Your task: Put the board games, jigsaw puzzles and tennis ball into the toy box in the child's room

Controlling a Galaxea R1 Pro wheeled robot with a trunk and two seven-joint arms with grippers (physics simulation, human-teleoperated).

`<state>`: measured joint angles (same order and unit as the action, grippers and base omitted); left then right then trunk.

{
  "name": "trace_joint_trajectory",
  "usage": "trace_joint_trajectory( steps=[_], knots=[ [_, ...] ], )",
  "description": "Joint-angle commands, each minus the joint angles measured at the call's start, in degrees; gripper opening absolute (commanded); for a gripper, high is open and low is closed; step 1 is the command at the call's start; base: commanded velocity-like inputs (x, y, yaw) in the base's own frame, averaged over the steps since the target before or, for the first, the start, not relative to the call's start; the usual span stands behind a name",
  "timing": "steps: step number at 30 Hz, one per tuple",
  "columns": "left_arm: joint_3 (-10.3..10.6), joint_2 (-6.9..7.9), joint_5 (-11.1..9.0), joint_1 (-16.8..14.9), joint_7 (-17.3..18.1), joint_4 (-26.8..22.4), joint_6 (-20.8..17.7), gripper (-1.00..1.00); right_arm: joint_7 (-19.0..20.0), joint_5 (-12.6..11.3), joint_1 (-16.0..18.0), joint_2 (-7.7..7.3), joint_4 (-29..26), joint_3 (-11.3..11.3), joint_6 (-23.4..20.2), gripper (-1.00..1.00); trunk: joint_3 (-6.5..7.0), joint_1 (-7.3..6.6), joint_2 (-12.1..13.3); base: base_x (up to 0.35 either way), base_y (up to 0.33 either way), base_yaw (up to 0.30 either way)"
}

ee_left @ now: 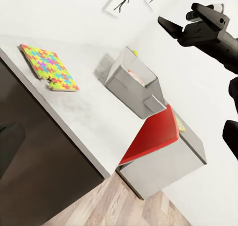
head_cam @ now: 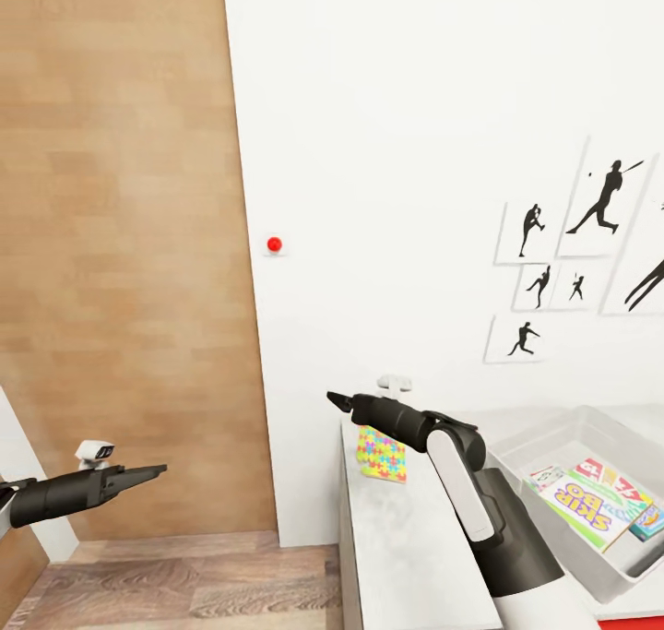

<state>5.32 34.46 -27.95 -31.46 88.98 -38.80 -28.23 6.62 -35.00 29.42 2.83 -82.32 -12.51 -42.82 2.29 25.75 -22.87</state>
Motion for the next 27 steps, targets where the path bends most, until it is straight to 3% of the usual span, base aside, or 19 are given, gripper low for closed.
trace_joint_trajectory(
  steps=[1,11,16,17,20,21,24,27],
  knots=[
    [0.37,0.08,-0.38,-0.04,0.13,0.05,-0.57,1.00,0.26,0.23,0.02,0.04,0.37,0.09,-0.25,1.00,-0.03,0.03,-0.05,0.031,0.034,0.000],
    [0.43,0.08,-0.35,-0.04,0.14,0.05,-0.70,1.00,-1.63,0.41,0.03,-0.09,1.77,0.13,-0.27,1.00,-0.03,0.03,-0.05,0.033,0.008,0.000],
    [0.47,0.06,-0.35,-0.02,0.14,0.05,-0.68,1.00,-9.99,0.26,2.26,0.29,7.46,0.34,-0.60,1.00,-0.03,0.03,-0.05,0.005,0.000,0.000],
    [0.46,0.05,-0.35,-0.01,0.14,0.05,-0.68,1.00,-11.15,0.25,3.44,0.35,8.89,0.38,-0.71,1.00,-0.03,0.03,-0.05,0.002,0.000,0.000],
    [0.42,0.07,-0.35,-0.04,0.14,0.05,-0.71,1.00,-15.80,0.08,12.84,0.85,20.71,0.45,-1.05,1.00,-0.03,0.03,-0.05,0.000,0.000,0.000],
    [0.41,0.07,-0.35,-0.05,0.14,0.05,-0.72,1.00,-16.22,0.08,14.46,0.94,23.19,0.46,-1.05,1.00,-0.03,0.03,-0.05,0.000,0.000,0.000],
    [0.40,0.08,-0.35,-0.03,0.14,0.05,-0.76,1.00,-17.46,0.13,23.43,1.30,37.86,0.47,-0.53,1.00,-0.03,0.03,-0.05,0.000,0.000,0.000],
    [0.40,0.08,-0.35,-0.03,0.14,0.05,-0.80,1.00,-17.79,0.17,28.14,1.22,46.92,0.47,1.11,1.00,-0.03,0.03,-0.05,0.000,0.000,0.000]
  ],
)
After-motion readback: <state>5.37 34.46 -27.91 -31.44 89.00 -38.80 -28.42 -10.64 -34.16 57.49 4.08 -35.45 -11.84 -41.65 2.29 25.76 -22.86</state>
